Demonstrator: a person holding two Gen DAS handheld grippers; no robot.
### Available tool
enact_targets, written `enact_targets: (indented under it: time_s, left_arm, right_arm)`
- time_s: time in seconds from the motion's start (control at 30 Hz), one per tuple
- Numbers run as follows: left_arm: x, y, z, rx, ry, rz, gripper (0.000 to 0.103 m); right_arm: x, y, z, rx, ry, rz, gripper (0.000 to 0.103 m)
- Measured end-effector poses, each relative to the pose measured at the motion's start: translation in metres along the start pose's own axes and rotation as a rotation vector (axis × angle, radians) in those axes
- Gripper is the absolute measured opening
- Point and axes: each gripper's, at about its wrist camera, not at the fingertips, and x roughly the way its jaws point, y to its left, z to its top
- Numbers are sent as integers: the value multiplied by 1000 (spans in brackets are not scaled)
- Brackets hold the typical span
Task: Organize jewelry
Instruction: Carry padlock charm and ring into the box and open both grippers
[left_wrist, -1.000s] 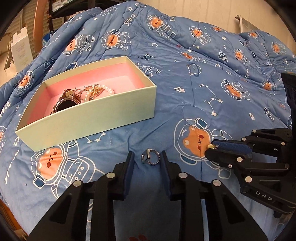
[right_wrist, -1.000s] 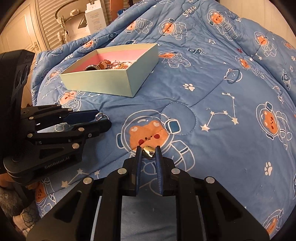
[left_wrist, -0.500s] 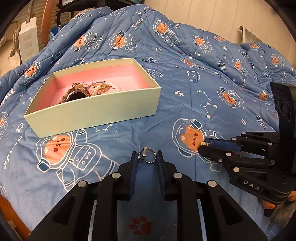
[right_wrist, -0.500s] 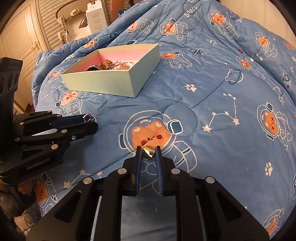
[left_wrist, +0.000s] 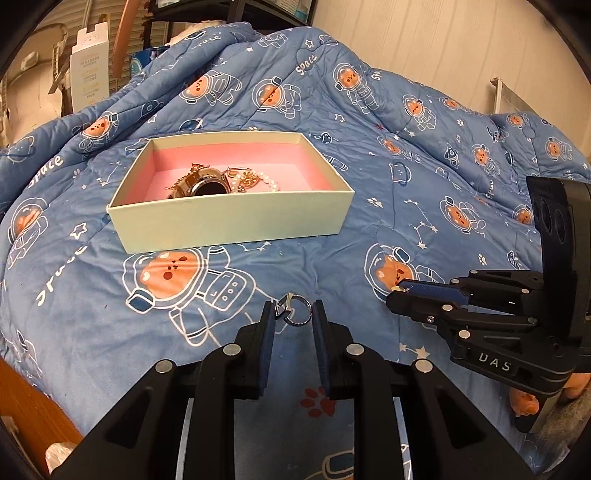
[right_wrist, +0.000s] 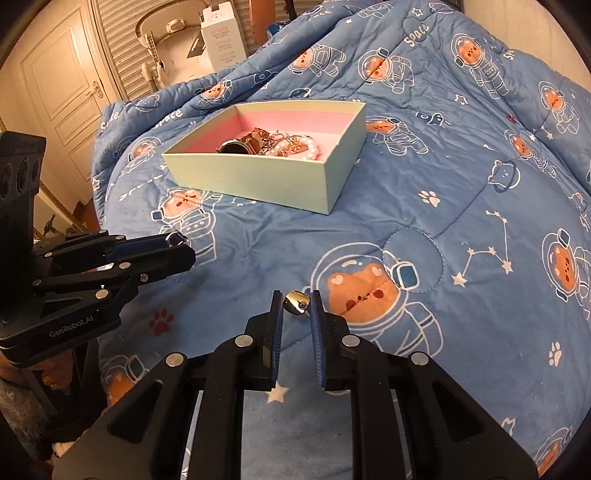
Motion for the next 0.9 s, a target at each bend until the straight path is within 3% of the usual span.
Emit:
enact_targets:
  time_s: [0.2, 0.47, 0.67, 0.9]
  left_arm:
    - [-10, 10, 24, 3, -38, -2, 20]
    - [-8, 25, 74, 41, -56, -7, 20]
    - [15, 42, 105, 51, -7, 2, 20]
    - [54, 59, 145, 16, 86, -47, 20]
  right_arm:
    - [-2, 8, 32, -24, -32, 57, 15]
    - [0, 18, 90, -115, -81, 50, 15]
    - [18, 22, 119, -159, -62, 29, 15]
    - [52, 20, 142, -203, 18, 21, 15]
